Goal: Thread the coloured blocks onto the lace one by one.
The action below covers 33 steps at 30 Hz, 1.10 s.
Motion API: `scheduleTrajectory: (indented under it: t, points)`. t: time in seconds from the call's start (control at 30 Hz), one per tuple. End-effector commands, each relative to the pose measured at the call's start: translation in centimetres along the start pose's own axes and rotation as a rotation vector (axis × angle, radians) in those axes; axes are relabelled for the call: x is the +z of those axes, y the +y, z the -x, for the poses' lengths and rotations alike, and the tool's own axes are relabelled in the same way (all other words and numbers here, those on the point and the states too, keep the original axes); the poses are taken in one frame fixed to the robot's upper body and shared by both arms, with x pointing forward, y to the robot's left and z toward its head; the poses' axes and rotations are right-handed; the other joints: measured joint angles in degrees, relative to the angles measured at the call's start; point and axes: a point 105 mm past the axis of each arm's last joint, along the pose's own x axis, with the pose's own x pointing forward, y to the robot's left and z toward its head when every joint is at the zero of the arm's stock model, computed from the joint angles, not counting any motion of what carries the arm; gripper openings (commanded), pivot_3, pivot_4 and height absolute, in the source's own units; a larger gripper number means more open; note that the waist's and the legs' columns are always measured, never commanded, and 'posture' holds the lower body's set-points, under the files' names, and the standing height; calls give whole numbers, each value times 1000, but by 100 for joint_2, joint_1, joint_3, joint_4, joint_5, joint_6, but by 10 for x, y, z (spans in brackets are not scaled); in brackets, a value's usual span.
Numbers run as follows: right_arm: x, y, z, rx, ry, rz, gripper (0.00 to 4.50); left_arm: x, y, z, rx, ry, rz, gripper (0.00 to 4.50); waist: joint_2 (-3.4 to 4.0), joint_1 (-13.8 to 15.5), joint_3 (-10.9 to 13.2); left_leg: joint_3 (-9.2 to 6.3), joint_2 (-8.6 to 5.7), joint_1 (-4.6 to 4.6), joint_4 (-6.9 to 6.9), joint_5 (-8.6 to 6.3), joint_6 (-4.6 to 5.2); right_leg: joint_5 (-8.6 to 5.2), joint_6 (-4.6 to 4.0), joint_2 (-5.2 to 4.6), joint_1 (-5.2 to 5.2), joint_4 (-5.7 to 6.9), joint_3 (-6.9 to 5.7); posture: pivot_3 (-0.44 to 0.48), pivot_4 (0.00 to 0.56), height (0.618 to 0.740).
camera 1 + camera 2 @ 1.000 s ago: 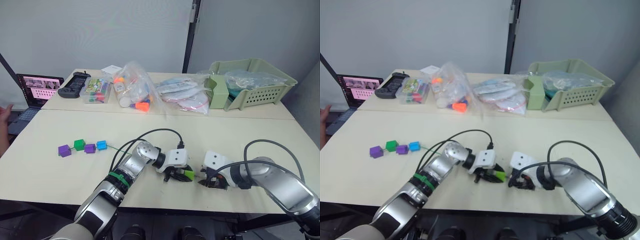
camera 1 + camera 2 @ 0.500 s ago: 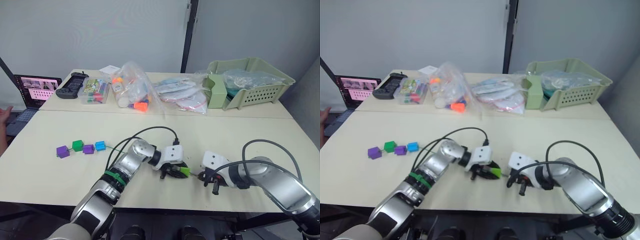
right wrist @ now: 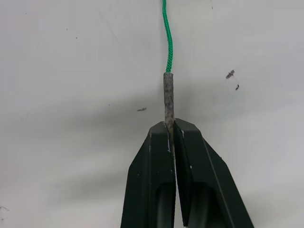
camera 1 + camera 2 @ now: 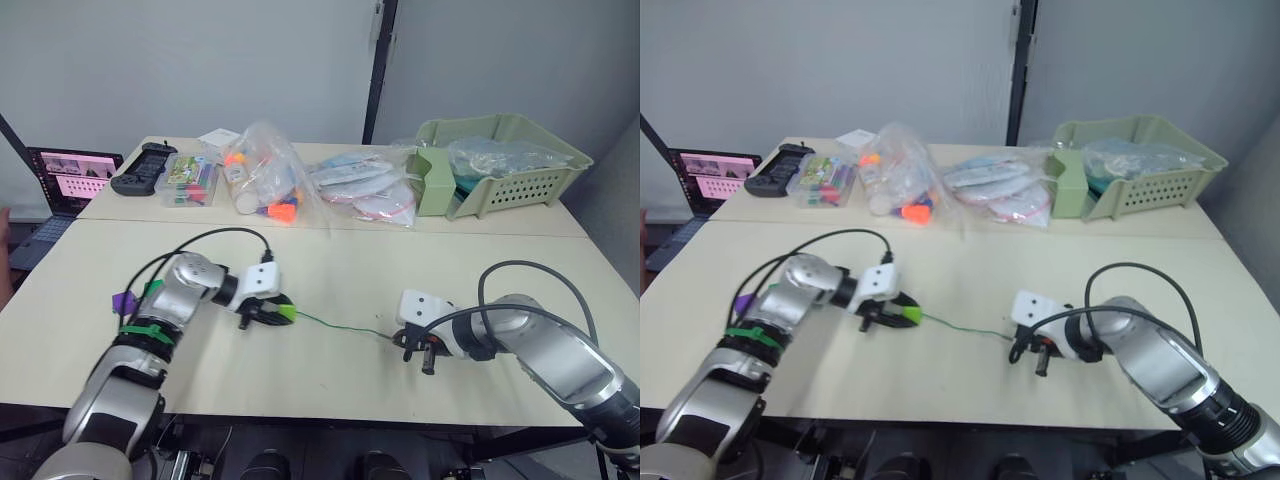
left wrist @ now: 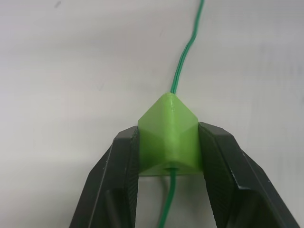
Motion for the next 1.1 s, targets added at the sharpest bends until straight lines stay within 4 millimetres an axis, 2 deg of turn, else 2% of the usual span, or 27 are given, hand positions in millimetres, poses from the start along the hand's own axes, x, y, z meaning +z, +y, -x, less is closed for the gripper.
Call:
scheduleTrajectory:
  t: [0.03,0.3,0.63,0.77,0.97,1.03,1.1]
  points:
    - [7,-4,6,-15,-10,46,0,-17,13,29,90,55,4,1346,0,-1,0,0,0,-10,3,0,0,0,0,-1,-11,5,0,0,150,737]
    - [8,-7,7,-5,-9,61,0,-41,21,57,189,125,53,1346,0,-12,0,5,1,-23,3,0,0,1,-1,0,-31,14,0,0,150,737]
    - [6,-9,7,5,-8,66,0,-50,18,86,220,145,87,1346,-1,-40,1,5,1,-21,3,0,0,2,-3,1,-50,58,1,0,150,737]
    - [5,-11,6,10,-6,71,0,-55,13,93,211,154,108,1346,-2,-33,1,5,0,-21,4,0,0,2,-3,-1,-49,57,0,0,150,737]
    - [6,-17,5,13,-9,87,0,-52,12,95,211,123,121,1346,-3,-19,2,6,0,-22,7,0,0,2,-3,-1,-48,56,0,0,150,737]
    - [6,-19,6,10,-9,91,0,-52,11,97,204,110,135,2399,-3,-21,2,5,0,-21,7,0,0,2,-3,-1,-49,60,0,0,150,737]
    - [4,-22,6,9,-8,95,0,-50,10,100,201,98,148,3004,-3,-22,2,5,0,-21,6,0,0,2,-3,-1,-49,60,0,0,150,737]
